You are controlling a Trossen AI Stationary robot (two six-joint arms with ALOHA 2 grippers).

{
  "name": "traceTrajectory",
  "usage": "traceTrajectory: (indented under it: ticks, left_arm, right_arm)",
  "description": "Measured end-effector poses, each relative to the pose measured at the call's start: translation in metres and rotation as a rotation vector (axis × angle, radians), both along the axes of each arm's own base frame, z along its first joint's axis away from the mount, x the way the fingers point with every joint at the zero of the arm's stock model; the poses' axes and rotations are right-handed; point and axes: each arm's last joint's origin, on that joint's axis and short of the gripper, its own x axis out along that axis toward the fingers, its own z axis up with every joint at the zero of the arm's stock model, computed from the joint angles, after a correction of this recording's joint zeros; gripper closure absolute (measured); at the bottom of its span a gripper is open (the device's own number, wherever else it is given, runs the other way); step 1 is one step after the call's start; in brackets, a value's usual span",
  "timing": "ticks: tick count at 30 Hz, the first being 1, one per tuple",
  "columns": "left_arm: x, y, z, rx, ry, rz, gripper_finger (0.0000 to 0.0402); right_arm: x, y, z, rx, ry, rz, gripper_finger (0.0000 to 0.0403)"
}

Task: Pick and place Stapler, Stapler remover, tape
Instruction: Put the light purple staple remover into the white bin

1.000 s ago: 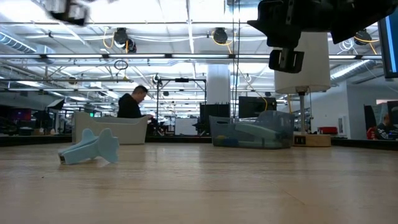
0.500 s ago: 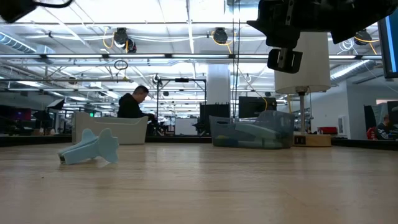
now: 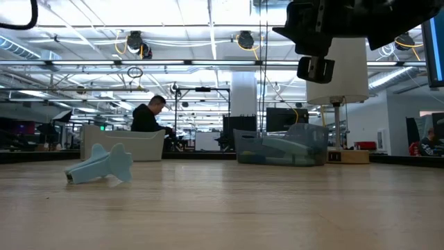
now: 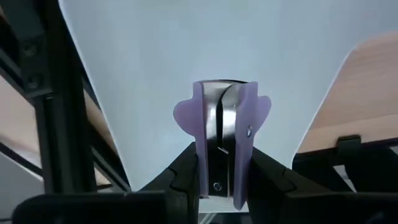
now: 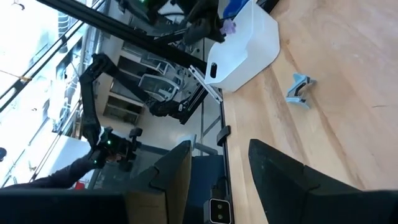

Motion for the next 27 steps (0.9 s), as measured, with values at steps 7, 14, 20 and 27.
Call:
traceTrajectory:
  ticks: [7, 14, 20, 27]
  left_arm:
    - [0.002, -0.004, -0.016, 0.013, 0.026, 0.001, 0.0281]
    - [0.002, -0.004, -0.021, 0.03, 0.044, 0.0, 0.0284]
    - [0.002, -0.004, -0.021, 0.035, 0.047, 0.0, 0.0283]
    - [0.0, -0.001, -0.022, 0.065, 0.078, 0.005, 0.0281]
  right_arm:
    - [0.001, -0.005, 0.0, 0.014, 0.007, -0.02, 0.0248]
    - [0.001, -0.005, 0.0, 0.015, 0.007, -0.019, 0.0248]
    - [0.001, -0.005, 0.0, 0.015, 0.007, -0.019, 0.0248]
    - [0.001, -0.005, 0.0, 0.015, 0.007, -0.019, 0.0248]
